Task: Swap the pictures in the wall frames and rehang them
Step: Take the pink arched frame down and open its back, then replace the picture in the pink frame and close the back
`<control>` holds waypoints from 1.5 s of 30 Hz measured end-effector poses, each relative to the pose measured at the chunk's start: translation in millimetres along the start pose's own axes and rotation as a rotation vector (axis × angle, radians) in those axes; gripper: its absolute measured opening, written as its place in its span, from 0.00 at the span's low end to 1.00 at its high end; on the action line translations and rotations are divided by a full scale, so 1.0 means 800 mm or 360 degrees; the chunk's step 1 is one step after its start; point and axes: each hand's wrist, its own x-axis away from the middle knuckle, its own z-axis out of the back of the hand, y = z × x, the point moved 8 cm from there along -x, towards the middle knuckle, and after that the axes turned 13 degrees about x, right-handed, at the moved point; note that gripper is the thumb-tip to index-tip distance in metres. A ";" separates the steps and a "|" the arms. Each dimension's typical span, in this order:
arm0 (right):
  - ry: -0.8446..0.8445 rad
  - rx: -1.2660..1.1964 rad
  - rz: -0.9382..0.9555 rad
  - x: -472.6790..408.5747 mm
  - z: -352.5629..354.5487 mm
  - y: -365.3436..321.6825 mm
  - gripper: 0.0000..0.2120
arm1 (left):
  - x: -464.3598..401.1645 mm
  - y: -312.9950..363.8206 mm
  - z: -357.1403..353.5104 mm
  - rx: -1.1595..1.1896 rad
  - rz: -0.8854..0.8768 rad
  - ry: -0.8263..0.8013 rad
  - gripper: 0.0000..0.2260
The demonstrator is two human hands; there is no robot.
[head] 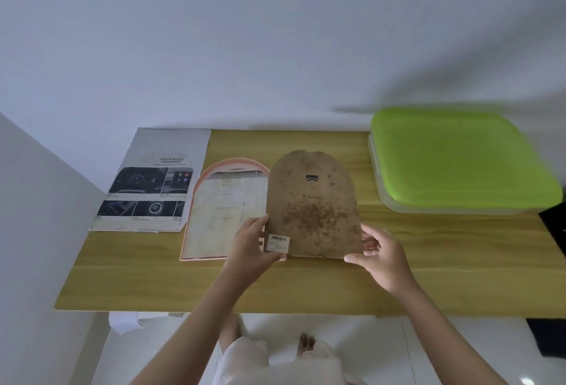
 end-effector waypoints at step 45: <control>-0.0319 0.0620 0.0404 -0.101 -0.131 -0.219 0.28 | 0.013 -0.104 0.135 -0.0388 0.0418 0.0305 0.38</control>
